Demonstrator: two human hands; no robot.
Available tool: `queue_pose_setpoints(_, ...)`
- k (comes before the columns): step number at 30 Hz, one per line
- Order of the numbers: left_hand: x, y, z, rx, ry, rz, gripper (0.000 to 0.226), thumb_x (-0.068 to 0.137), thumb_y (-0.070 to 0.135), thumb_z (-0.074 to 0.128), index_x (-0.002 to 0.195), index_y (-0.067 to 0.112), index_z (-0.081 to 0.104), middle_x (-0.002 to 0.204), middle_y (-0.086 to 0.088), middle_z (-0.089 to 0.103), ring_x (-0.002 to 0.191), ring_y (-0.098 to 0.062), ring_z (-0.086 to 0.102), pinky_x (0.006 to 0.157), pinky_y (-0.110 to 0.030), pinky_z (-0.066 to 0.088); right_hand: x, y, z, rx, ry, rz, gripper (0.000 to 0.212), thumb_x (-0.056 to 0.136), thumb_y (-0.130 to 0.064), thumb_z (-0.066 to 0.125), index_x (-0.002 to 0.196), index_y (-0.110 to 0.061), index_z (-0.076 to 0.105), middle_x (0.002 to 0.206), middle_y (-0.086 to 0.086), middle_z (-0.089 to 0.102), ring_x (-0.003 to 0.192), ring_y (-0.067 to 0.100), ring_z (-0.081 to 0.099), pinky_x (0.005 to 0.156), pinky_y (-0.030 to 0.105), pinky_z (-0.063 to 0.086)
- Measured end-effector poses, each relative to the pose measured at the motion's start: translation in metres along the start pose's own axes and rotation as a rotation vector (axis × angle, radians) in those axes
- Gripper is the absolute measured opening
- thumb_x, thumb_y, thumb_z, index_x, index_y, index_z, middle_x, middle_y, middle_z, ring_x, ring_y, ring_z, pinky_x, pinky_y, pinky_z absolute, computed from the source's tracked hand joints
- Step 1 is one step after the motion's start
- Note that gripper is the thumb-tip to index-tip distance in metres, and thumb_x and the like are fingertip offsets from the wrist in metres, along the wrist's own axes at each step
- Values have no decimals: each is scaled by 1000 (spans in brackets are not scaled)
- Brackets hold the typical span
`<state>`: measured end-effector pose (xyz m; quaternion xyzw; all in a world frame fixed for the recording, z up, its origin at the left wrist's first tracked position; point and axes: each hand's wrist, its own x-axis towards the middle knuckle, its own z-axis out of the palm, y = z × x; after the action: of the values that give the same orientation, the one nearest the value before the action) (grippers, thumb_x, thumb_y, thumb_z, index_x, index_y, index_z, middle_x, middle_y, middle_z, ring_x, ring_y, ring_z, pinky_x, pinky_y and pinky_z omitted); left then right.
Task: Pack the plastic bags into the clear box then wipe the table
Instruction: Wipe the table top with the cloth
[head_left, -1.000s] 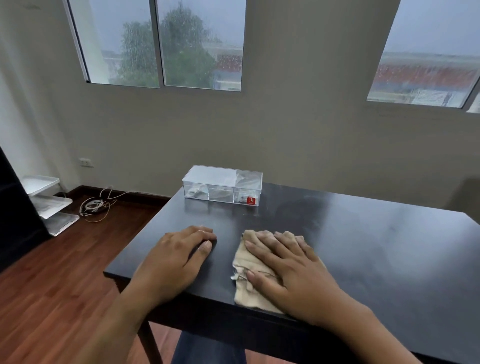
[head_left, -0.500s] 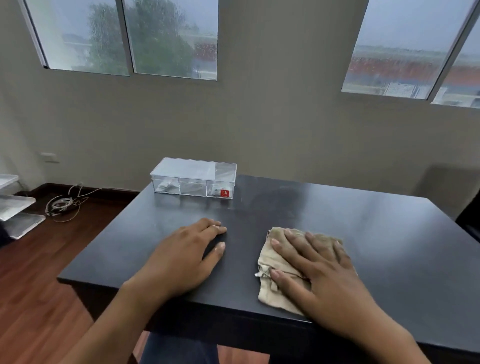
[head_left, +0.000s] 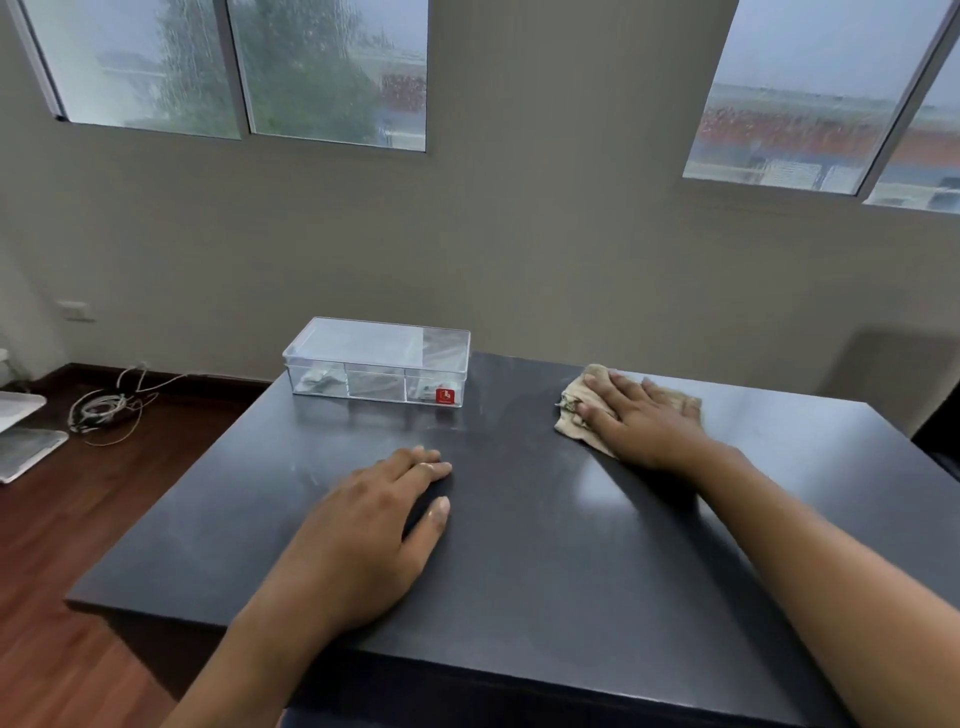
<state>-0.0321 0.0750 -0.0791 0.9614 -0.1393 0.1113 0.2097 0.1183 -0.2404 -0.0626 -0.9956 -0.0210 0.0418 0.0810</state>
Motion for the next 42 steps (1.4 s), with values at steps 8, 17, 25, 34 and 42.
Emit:
queue_pose_setpoints(8, 3, -4, 2, -13, 18, 0, 44, 101, 46, 42, 143, 36, 49, 148, 25, 44, 134, -1, 45, 112, -25, 38, 22, -64, 12, 7, -1, -158, 68, 93, -77, 14, 157, -54, 4, 171, -18, 1, 159, 19, -3, 120, 63, -5)
queue_pose_setpoints(17, 3, 0, 1, -10, 39, -23, 44, 101, 41, 45, 144, 32, 48, 145, 18, 48, 130, -8, 49, 111, -27, 38, -40, -95, 22, 5, 59, -327, 59, 96, -72, 23, 153, -61, 14, 170, -14, 12, 158, 22, 4, 122, 59, -1)
queue_pose_setpoints(25, 1, -2, 1, 59, 176, -109, 35, 95, 34, 52, 128, 31, 62, 121, 10, 66, 108, -18, 62, 93, -36, 50, -81, -121, 31, 40, 40, -374, 58, 97, -72, 25, 153, -60, 18, 171, -11, 11, 158, 22, 2, 122, 61, -6)
queue_pose_setpoints(34, -3, 22, 6, -1, 169, 22, 21, 96, 31, 57, 113, 34, 70, 116, 19, 68, 106, -7, 61, 92, -28, 47, -145, -74, 35, 20, 92, -428, 60, 94, -77, 18, 152, -63, 10, 169, -23, 6, 157, 8, -3, 126, 50, -2)
queue_pose_setpoints(42, 11, 82, 43, -92, 74, 190, 31, 97, 41, 48, 119, 32, 69, 127, 19, 64, 121, -2, 56, 106, -25, 42, -182, 33, 11, 18, 34, -194, 63, 87, -84, 15, 148, -70, 5, 166, -31, -2, 156, 2, -7, 126, 48, -7)
